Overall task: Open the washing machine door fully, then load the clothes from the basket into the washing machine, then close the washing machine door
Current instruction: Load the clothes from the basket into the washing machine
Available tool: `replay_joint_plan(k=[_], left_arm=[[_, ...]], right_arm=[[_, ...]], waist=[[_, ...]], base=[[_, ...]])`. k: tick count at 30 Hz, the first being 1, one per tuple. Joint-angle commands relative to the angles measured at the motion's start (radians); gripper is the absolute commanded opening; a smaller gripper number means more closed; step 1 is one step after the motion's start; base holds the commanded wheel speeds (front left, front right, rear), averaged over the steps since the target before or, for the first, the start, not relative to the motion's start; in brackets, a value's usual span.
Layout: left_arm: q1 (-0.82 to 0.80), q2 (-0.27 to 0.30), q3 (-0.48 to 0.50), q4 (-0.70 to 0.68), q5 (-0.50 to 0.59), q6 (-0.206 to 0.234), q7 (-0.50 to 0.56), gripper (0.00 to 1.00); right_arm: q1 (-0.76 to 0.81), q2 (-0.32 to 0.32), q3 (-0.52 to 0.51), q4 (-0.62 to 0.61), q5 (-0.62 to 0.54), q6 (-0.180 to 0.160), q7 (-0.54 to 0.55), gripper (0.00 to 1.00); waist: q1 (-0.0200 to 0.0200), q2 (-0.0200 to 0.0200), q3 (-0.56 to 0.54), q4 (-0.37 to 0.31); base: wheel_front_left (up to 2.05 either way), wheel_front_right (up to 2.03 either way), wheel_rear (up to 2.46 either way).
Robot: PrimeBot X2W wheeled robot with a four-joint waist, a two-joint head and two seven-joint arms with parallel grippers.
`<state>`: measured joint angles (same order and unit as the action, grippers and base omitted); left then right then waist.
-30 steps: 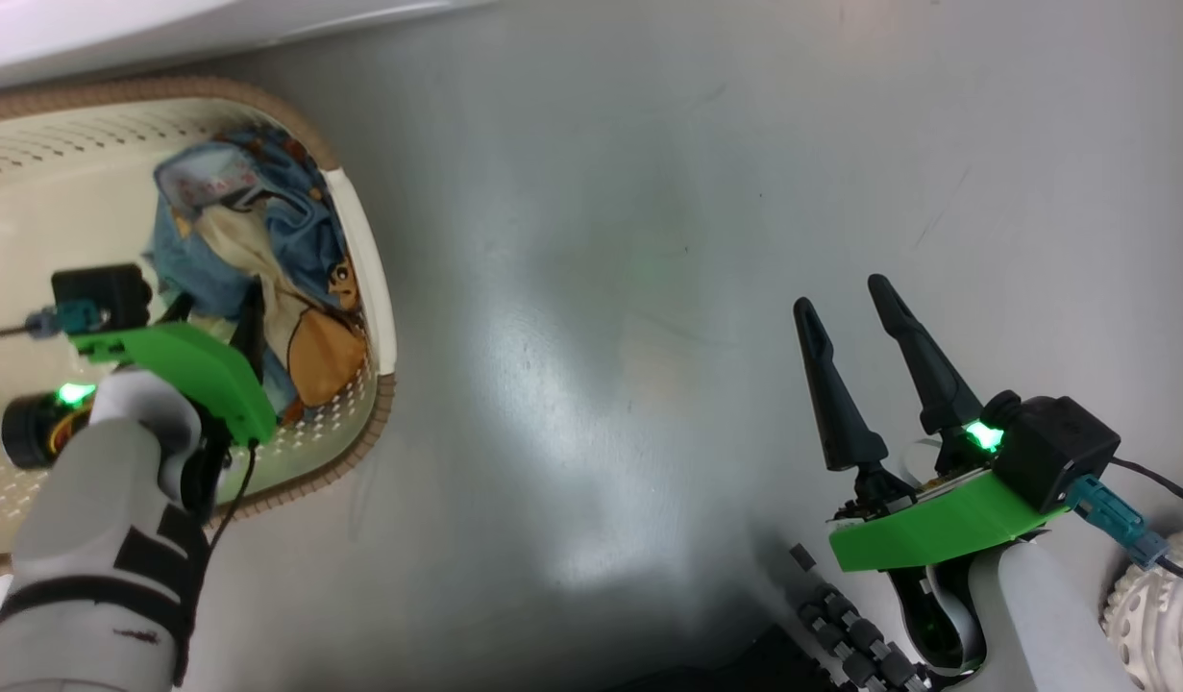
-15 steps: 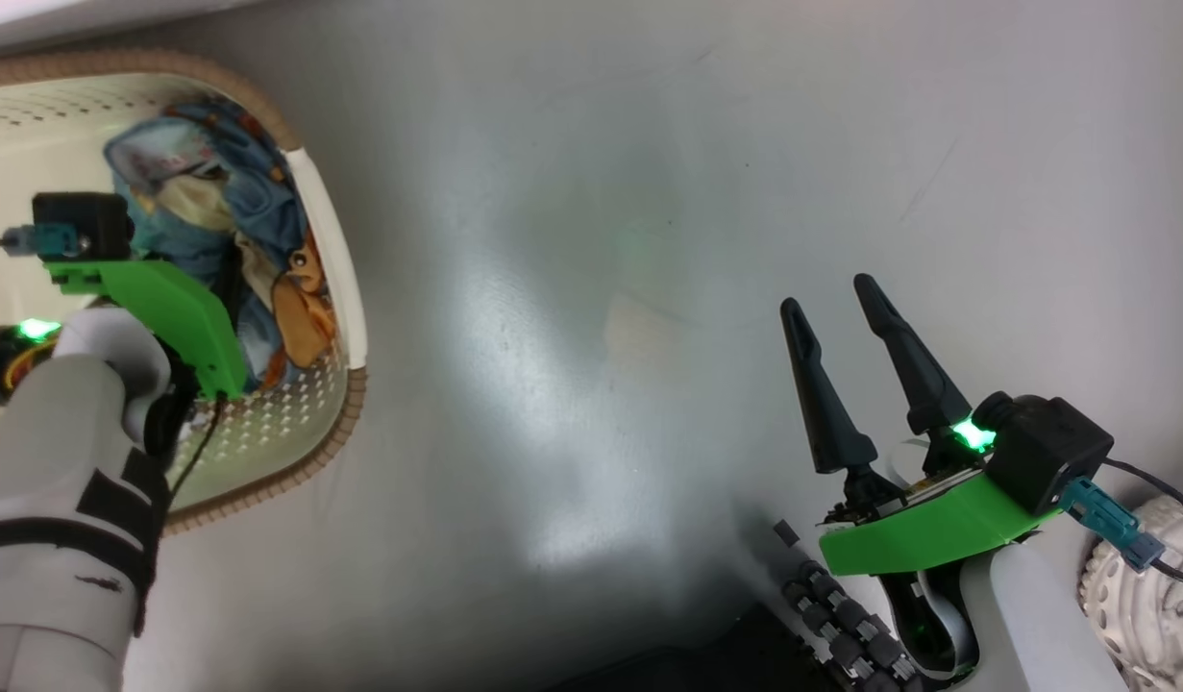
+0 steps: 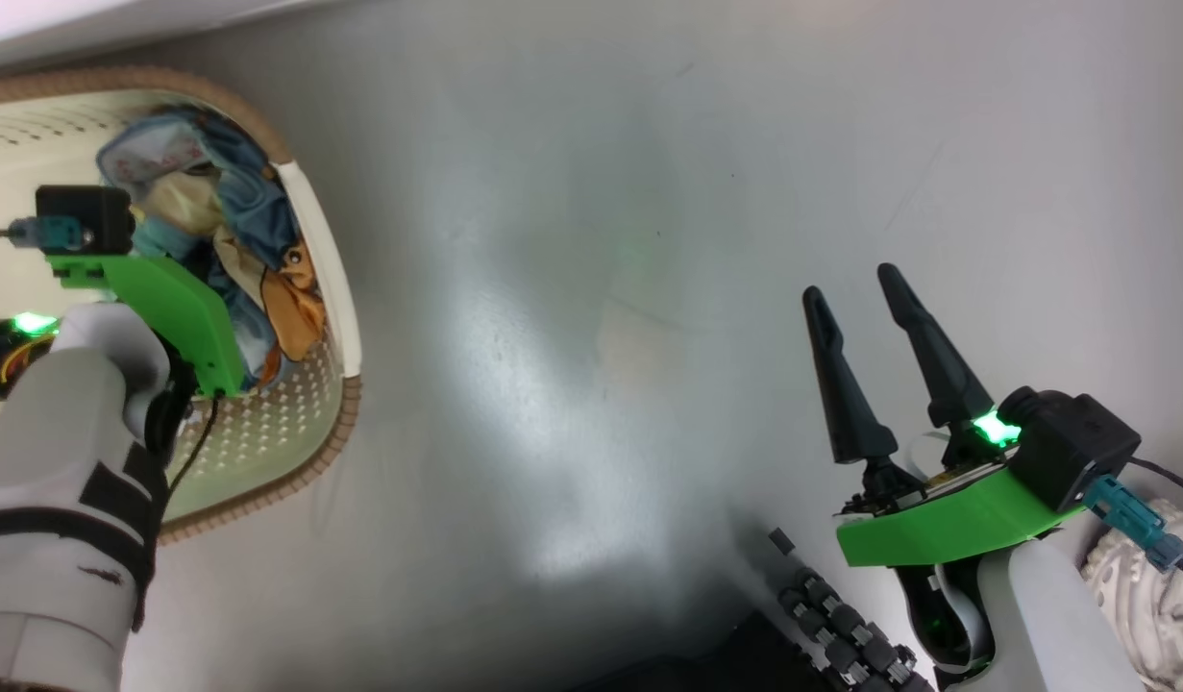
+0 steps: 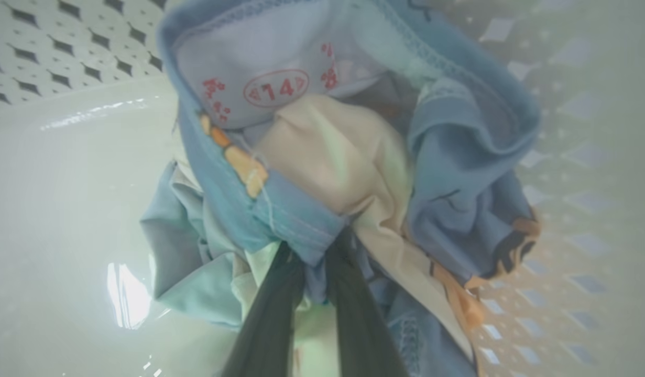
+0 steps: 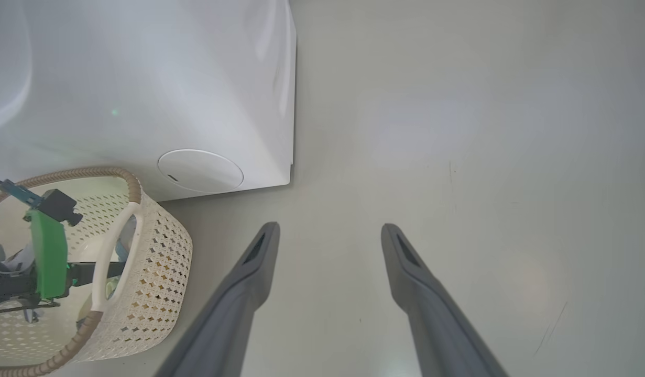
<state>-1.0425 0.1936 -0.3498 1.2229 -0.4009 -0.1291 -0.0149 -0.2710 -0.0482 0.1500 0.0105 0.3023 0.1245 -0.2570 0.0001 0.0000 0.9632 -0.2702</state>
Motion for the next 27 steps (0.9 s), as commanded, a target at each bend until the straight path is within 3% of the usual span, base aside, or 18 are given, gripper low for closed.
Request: replay_joint_plan(k=[1,12,27], left_arm=[[0.052,0.026,0.002,-0.013,-0.011,-0.001,-0.029,0.00],[0.167,0.024,-0.067,-0.087,-0.098,-0.002,-0.181,0.00],[0.302,0.015,-0.115,-0.211,-0.200,-0.002,-0.245,0.00]], right_arm=[[0.041,-0.002,0.006,-0.023,-0.007,0.006,-0.005,1.00],[0.006,-0.002,-0.044,-0.003,-0.049,0.006,-0.005,1.00],[0.017,-0.002,-0.064,0.043,-0.095,0.006,-0.005,1.00]], waist=[[-0.0001,0.0000,-0.028,0.020],[-0.0001,0.0000,-0.155,0.103],[-0.0001,0.0000,-0.338,0.174]], base=[[0.00,0.00,0.00],[0.00,0.00,0.00],[0.00,0.00,0.00]])
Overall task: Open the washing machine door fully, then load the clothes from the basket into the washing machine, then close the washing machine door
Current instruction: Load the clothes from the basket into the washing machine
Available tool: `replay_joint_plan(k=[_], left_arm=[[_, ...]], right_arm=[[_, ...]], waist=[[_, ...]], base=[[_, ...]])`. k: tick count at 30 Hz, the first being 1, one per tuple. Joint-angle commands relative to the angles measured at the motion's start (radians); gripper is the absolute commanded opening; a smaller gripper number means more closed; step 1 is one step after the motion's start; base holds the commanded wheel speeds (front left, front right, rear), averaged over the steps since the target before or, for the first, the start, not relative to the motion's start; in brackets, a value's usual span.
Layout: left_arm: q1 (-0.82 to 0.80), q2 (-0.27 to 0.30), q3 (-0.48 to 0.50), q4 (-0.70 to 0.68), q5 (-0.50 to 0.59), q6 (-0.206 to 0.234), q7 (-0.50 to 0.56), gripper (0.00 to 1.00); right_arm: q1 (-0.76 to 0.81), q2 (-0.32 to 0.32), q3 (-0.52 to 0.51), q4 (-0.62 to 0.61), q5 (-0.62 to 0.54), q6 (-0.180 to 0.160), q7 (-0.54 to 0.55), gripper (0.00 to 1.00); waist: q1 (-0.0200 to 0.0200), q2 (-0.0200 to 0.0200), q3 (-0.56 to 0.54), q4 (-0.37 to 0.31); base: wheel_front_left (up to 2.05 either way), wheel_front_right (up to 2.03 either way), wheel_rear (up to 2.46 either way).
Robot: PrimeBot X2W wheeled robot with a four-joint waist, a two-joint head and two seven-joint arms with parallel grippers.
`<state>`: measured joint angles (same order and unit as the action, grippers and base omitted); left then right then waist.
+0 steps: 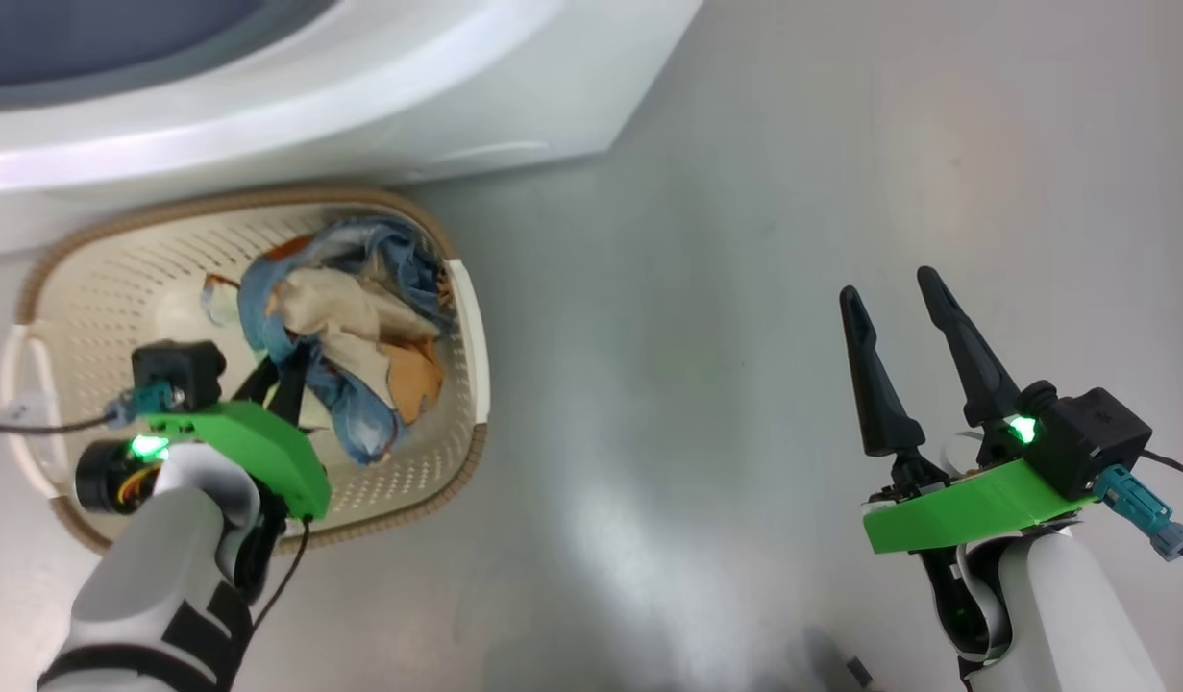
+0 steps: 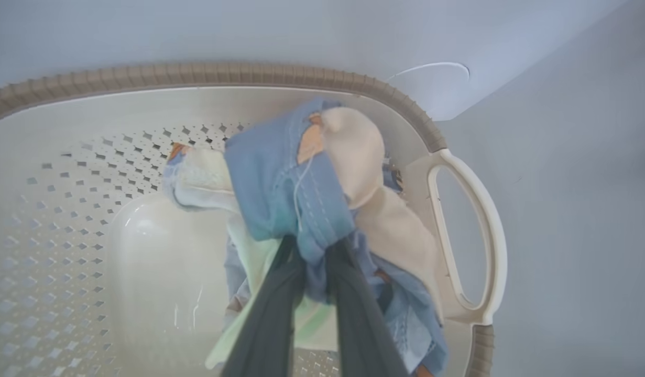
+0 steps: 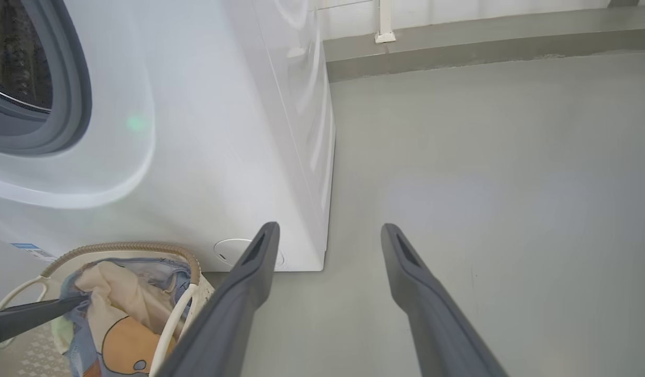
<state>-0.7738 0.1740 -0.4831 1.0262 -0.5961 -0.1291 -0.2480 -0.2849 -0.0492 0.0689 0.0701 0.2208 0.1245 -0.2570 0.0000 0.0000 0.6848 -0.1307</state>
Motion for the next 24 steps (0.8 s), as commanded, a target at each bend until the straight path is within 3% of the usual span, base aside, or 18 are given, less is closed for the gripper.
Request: replay_joint_plan(k=[1,9,24], left_arm=[[0.043,0.040,0.021,-0.027,-0.003,-0.002,-0.013,0.00],[0.183,0.058,0.117,-0.189,0.040,0.021,-0.014,0.00],[0.377,0.037,0.290,-0.507,0.168,0.052,-0.014,0.00]], right_arm=[[0.034,-0.001,0.015,-0.014,-0.015,0.006,-0.005,1.00],[0.066,-0.001,0.006,0.008,-0.034,0.006,-0.005,1.00],[0.116,-0.001,-0.006,0.043,-0.043,0.006,-0.005,1.00]], waist=[[0.0000,0.0000,-0.073,0.038],[0.0000,0.0000,-0.190,0.066],[0.0000,0.0000,-0.341,0.107]], base=[[0.00,0.00,0.00],[0.00,0.00,0.00],[0.00,0.00,0.00]])
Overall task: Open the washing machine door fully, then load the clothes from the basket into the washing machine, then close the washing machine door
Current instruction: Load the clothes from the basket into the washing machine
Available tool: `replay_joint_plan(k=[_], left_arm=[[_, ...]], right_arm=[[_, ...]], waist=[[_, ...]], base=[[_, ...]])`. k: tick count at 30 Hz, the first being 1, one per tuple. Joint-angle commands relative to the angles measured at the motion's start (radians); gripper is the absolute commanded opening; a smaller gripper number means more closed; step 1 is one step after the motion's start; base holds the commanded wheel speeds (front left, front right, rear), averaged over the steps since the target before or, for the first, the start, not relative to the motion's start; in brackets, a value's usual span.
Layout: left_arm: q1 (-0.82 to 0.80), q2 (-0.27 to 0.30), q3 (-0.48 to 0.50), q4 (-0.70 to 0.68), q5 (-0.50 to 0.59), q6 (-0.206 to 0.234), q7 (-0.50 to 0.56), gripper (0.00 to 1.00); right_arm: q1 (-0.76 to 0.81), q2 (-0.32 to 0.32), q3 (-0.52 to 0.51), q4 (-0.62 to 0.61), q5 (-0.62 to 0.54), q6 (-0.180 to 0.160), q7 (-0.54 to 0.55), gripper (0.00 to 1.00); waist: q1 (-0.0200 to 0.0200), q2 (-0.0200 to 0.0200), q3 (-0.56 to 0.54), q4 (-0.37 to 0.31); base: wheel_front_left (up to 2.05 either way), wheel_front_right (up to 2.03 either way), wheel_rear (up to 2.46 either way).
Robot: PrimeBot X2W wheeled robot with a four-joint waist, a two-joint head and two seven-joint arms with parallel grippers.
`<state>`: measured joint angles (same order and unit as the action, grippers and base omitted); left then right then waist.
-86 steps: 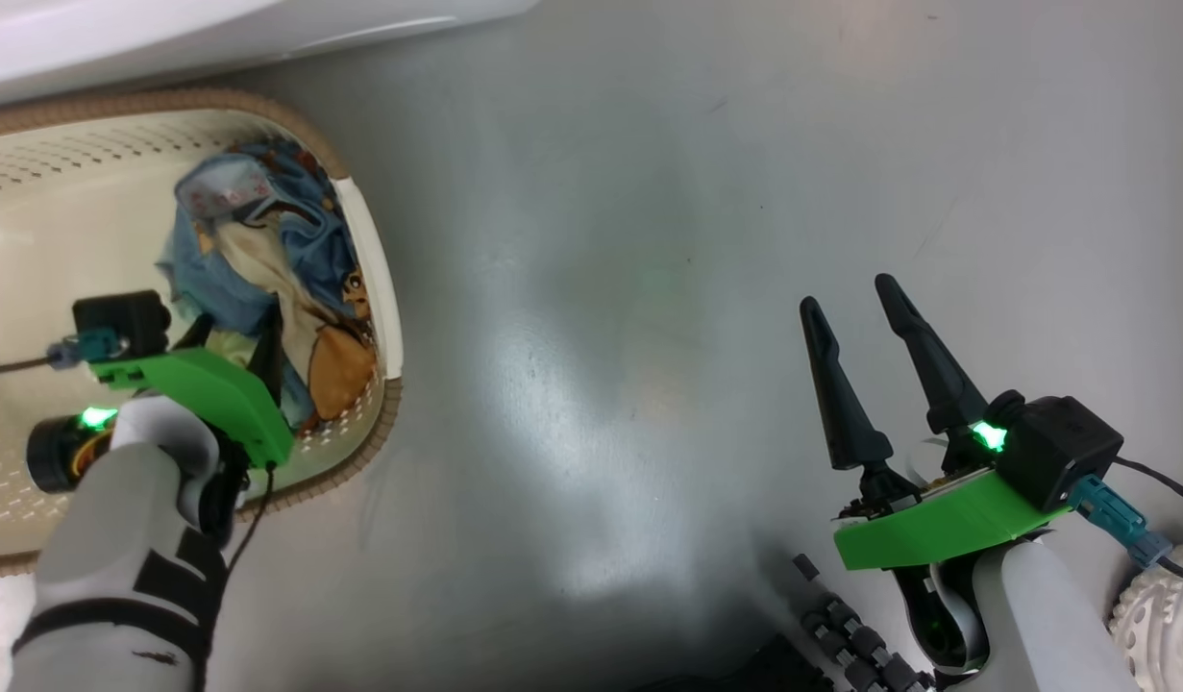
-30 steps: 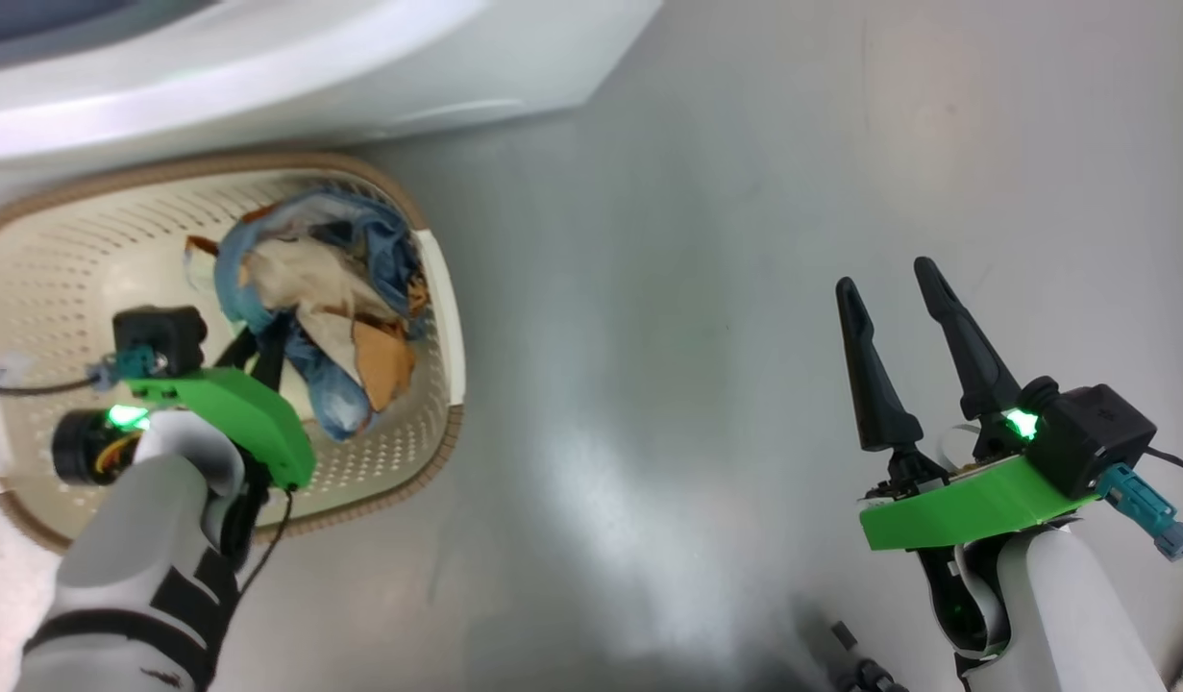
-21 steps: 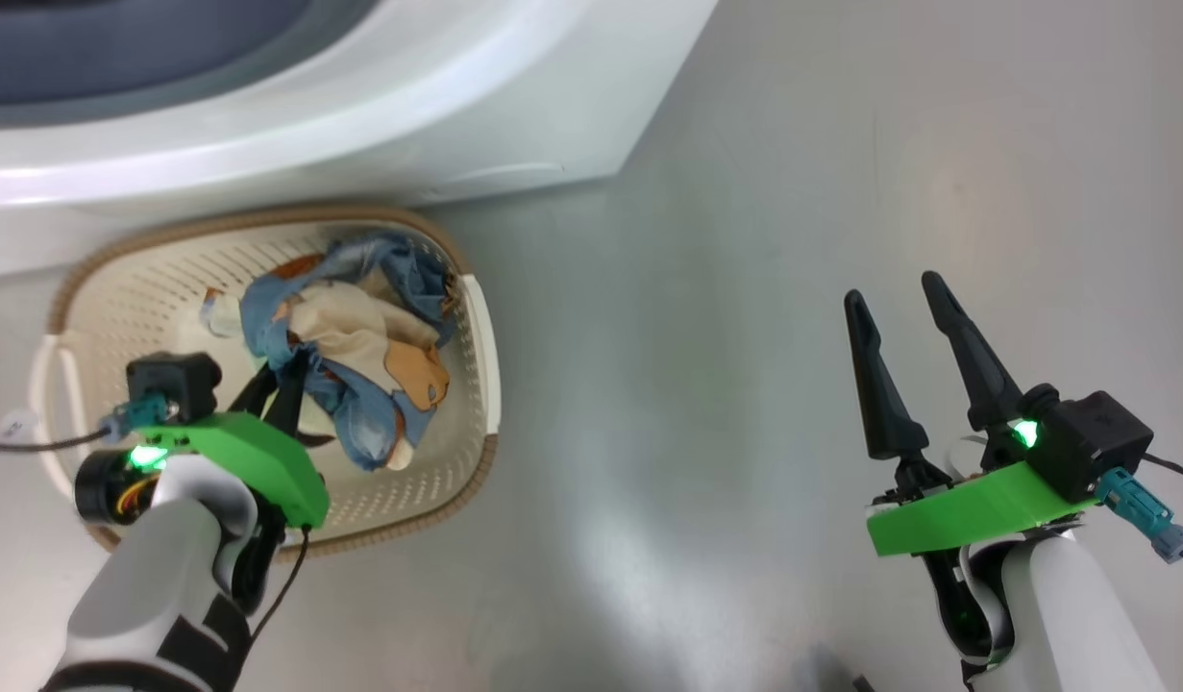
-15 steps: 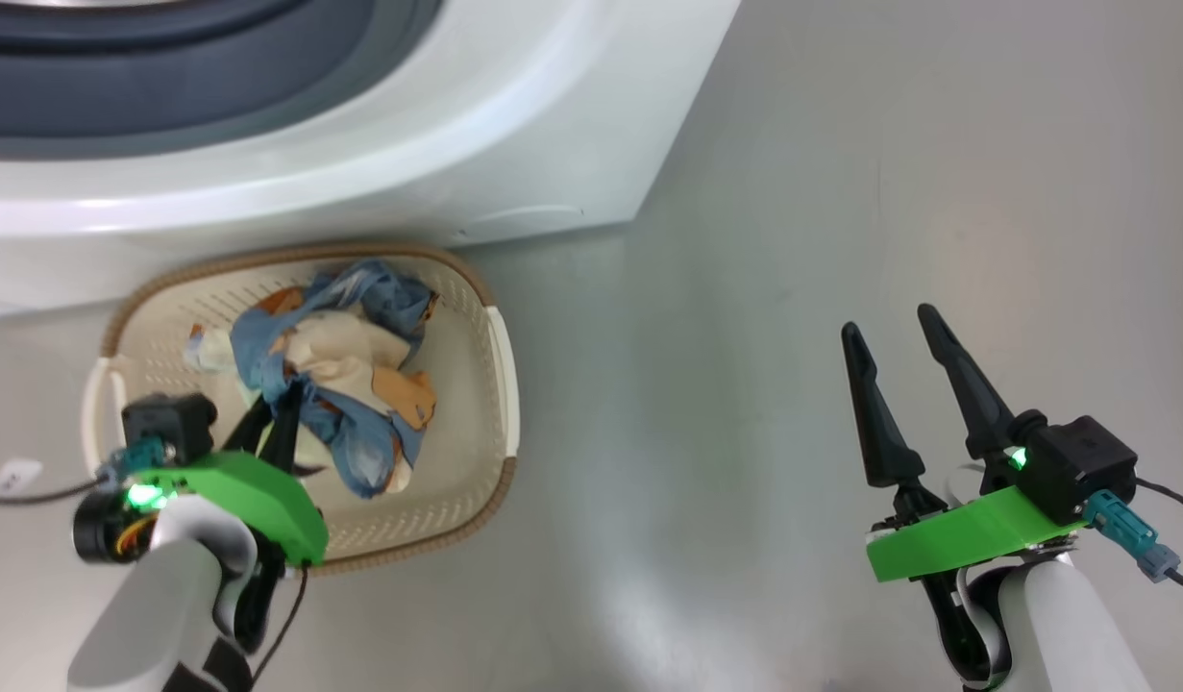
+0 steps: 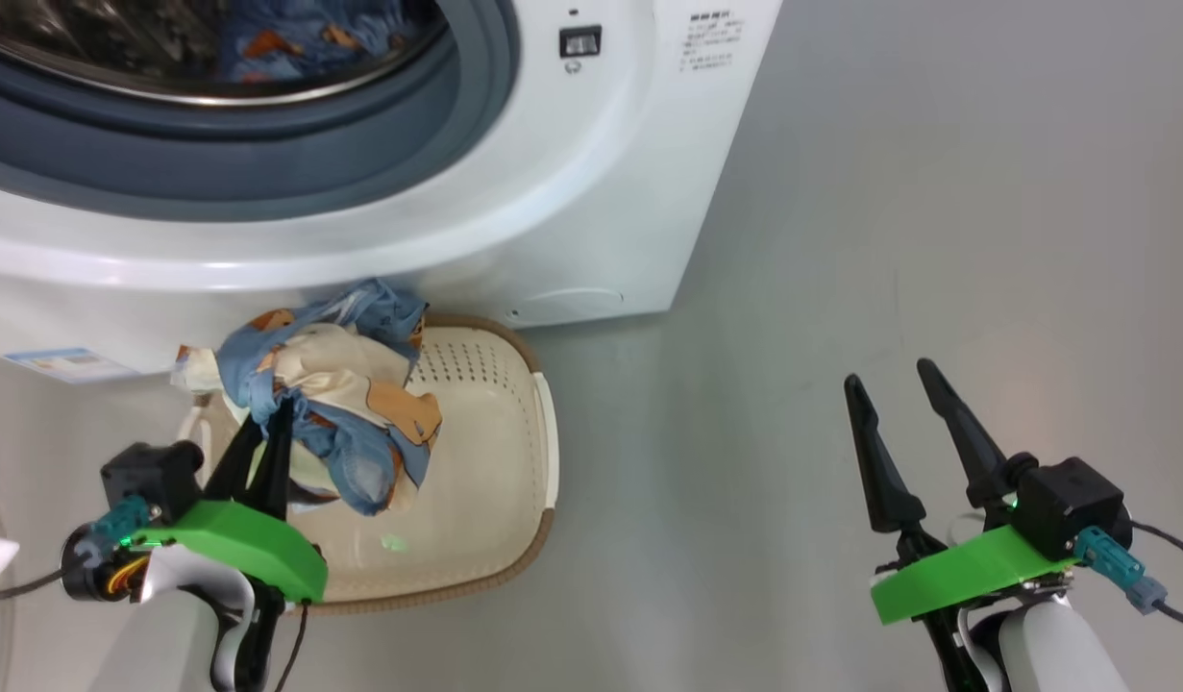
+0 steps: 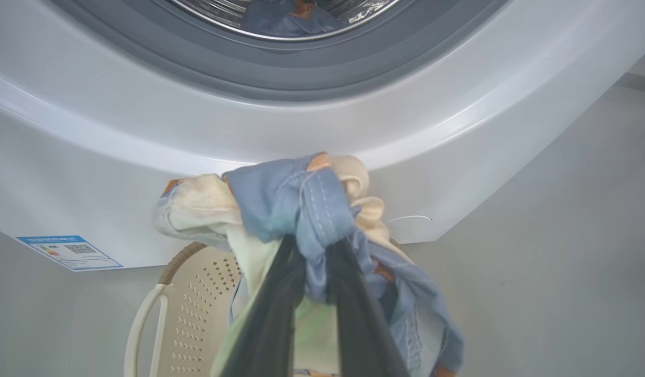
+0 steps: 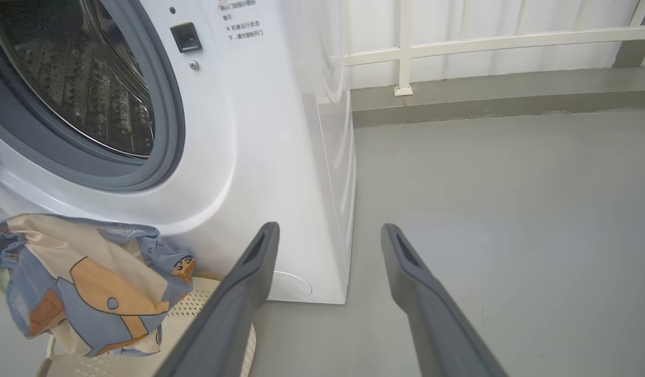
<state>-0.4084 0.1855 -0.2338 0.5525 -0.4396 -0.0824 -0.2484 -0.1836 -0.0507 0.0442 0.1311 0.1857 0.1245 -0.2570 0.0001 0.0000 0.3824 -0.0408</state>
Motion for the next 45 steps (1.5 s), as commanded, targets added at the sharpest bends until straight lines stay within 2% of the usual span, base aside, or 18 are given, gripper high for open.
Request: replay_joint_plan(k=[1,19,33,45], left_arm=[[0.021,0.023,0.049,-0.051,0.020,0.005,-0.013,0.00],[0.132,-0.004,0.099,-0.318,0.147,0.052,-0.013,0.00],[0.248,0.040,0.130,-0.449,0.195,0.073,-0.013,0.00],[0.382,0.040,0.185,-0.518,0.219,0.122,-0.013,0.00]], right_arm=[[0.019,0.001,0.018,-0.016,-0.008,0.006,-0.005,1.00],[0.091,0.001,0.008,0.005,0.005,0.006,-0.005,1.00],[0.143,0.001,0.004,0.005,0.001,0.006,-0.005,1.00],[0.187,0.001,0.001,-0.005,-0.034,0.006,-0.005,1.00]], waist=[[-0.0001,0.0000,-0.048,0.019],[-0.0001,0.0000,-0.204,0.047],[-0.0001,0.0000,-0.292,0.038],[-0.0001,0.0000,-0.351,0.013]], base=[[0.00,0.00,0.00],[0.00,0.00,0.00],[0.00,0.00,0.00],[0.00,0.00,0.00]])
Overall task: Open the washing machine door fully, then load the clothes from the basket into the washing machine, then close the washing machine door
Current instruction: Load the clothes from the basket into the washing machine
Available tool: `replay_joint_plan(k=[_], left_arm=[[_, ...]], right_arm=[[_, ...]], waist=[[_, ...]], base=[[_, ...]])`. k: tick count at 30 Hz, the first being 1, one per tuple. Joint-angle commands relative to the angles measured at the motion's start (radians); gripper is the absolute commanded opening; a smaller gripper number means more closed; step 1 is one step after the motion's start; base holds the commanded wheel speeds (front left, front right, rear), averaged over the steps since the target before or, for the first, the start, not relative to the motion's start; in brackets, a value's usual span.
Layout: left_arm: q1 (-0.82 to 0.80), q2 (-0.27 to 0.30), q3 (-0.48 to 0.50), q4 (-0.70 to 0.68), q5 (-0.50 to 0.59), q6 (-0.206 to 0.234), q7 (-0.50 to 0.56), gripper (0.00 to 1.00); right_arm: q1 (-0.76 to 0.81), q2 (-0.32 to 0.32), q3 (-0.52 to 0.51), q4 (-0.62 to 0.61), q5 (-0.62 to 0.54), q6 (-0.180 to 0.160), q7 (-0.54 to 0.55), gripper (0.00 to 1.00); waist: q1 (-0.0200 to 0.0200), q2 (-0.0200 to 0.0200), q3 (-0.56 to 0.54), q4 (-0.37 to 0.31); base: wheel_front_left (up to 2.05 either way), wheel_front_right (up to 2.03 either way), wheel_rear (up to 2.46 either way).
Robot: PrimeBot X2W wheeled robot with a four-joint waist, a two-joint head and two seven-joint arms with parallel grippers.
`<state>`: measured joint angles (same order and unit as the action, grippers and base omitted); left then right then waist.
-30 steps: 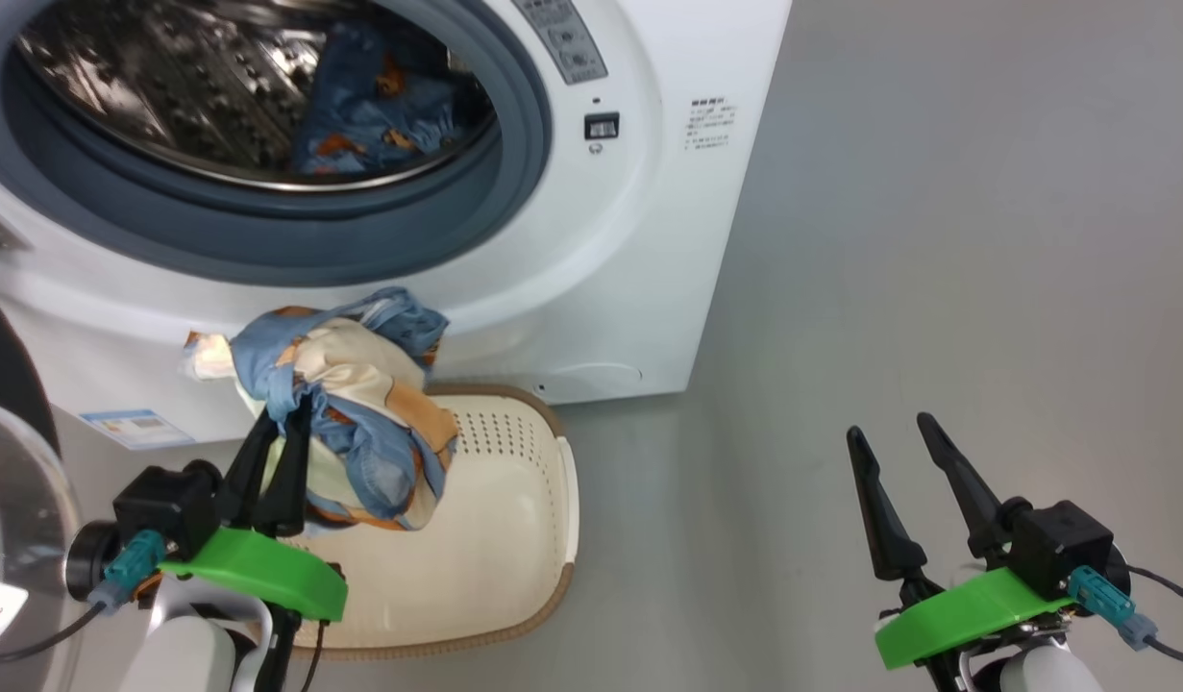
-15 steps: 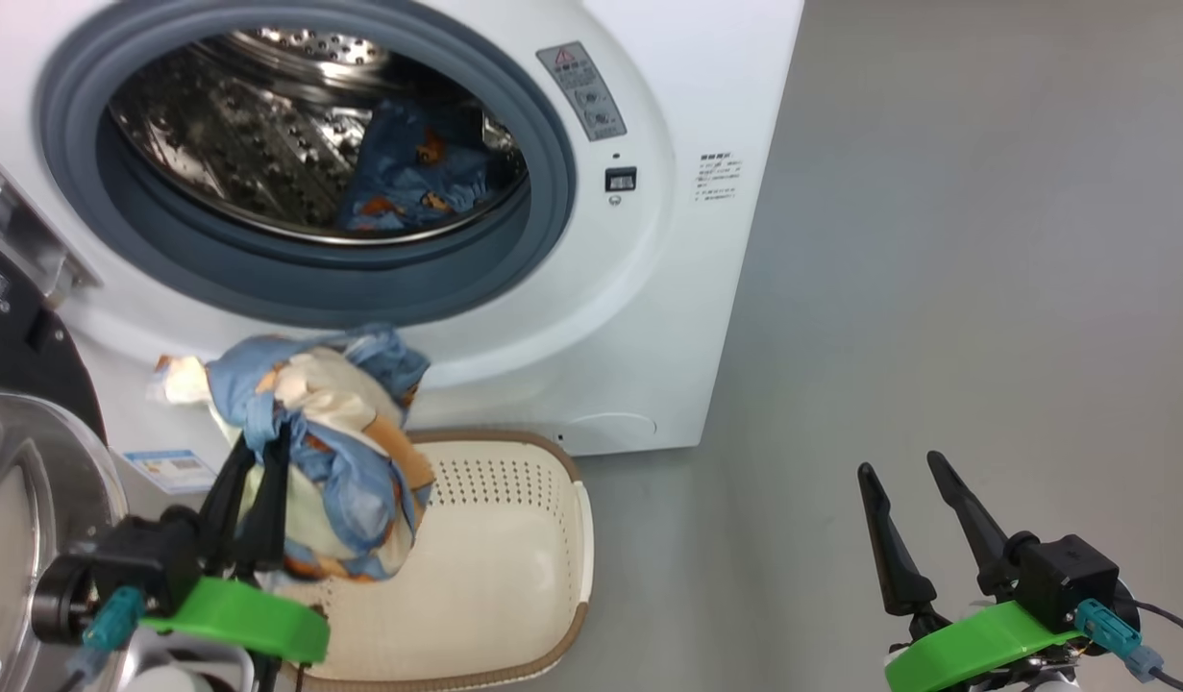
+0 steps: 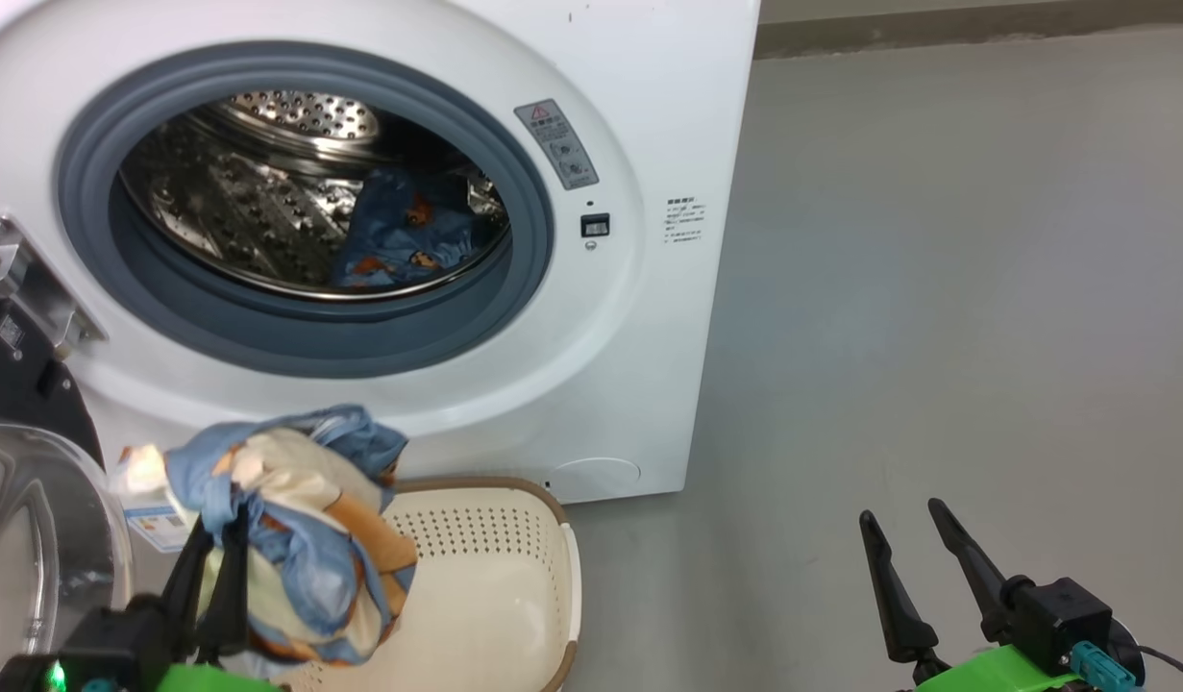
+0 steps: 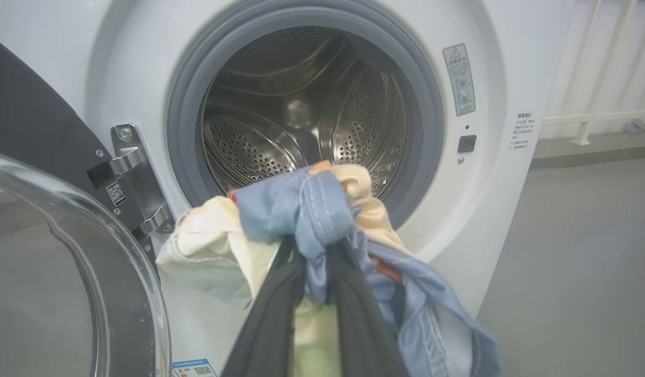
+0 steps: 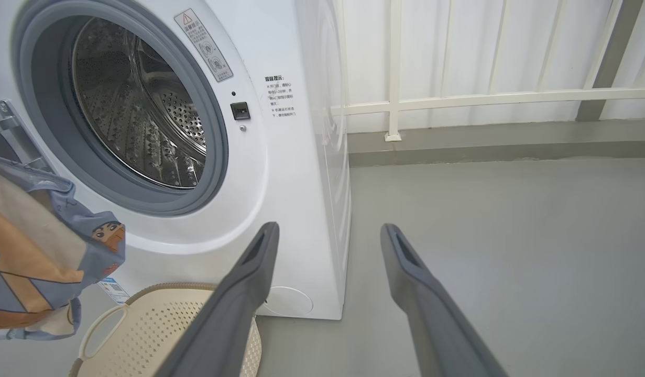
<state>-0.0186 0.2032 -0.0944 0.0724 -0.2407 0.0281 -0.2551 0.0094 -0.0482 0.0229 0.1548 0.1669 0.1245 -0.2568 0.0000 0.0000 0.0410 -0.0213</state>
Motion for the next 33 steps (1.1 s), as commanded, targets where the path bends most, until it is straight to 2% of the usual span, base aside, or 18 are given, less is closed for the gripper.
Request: replay_joint_plan(k=[1,11,33], left_arm=[[0.005,0.022,0.050,-0.044,0.024,0.016,-0.007,0.00],[0.098,-0.009,0.086,-0.076,0.037,0.034,-0.007,0.00],[0.098,-0.057,0.133,-0.075,0.064,0.005,-0.007,0.00]], right_arm=[[-0.004,-0.002,0.022,-0.031,-0.019,0.006,-0.005,1.00],[0.000,-0.002,0.014,-0.056,-0.039,0.006,-0.005,1.00],[-0.005,-0.002,0.007,-0.066,-0.033,0.006,-0.005,1.00]], waist=[[0.0000,0.0000,-0.012,-0.008],[0.0000,0.0000,-0.028,-0.018],[0.0000,0.0000,-0.008,-0.008]], base=[[0.00,0.00,0.00],[0.00,0.00,0.00],[0.00,0.00,0.00]])
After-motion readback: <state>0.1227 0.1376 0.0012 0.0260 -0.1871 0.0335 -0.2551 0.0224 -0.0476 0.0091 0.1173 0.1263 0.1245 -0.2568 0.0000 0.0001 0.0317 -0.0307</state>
